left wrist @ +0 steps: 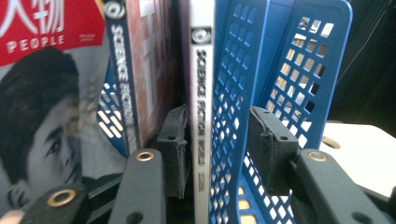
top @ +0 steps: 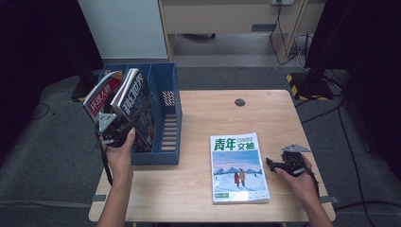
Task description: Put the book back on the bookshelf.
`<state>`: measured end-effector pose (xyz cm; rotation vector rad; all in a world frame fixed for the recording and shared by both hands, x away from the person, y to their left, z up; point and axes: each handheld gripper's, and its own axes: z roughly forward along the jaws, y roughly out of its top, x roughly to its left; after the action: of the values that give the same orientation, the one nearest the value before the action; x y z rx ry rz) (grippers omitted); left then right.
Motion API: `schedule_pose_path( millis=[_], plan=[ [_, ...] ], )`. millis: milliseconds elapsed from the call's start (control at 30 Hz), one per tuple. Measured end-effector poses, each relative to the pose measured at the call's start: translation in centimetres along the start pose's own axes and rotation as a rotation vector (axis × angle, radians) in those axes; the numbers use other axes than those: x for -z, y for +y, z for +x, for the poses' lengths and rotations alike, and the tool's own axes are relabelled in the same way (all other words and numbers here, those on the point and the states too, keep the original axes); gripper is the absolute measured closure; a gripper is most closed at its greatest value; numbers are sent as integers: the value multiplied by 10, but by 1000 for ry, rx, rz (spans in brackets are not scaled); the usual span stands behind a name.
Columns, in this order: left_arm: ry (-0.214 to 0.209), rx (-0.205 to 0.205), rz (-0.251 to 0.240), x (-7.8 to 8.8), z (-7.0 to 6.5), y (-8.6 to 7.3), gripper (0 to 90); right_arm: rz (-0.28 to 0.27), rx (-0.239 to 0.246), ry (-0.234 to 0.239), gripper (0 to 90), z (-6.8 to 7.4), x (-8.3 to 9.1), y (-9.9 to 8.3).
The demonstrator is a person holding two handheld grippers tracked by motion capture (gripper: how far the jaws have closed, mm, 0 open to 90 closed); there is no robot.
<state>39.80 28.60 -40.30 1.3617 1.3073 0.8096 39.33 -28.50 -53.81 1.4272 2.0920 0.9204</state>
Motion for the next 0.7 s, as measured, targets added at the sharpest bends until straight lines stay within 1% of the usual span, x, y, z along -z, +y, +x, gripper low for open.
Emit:
schedule_pose_path(
  millis=[33,67,133,167,233,333,400,467,567,700],
  plan=[
    [5,-9,5,2,0,1,586,1,-1,1,163,0,0,0],
    [10,-28,12,3,0,1,585,1,0,2,163,0,0,0],
    [10,-51,24,6,-1,1,582,2,0,2,163,0,0,0],
    [3,-45,32,7,-1,1,579,1,-3,1,161,0,0,0],
    [-7,-28,29,11,0,0,573,2,-3,1,158,0,0,0],
    [-12,-19,40,17,3,-3,570,3,-4,1,154,1,0,0],
    [-6,-22,55,21,5,-6,565,6,-2,3,149,1,0,0],
    [4,-26,59,24,7,-7,555,8,2,5,144,1,-1,1],
    [4,-4,61,29,10,-7,541,8,1,6,137,1,-1,1],
    [-19,7,74,31,9,-8,523,10,7,6,127,1,-1,1]
  ],
)
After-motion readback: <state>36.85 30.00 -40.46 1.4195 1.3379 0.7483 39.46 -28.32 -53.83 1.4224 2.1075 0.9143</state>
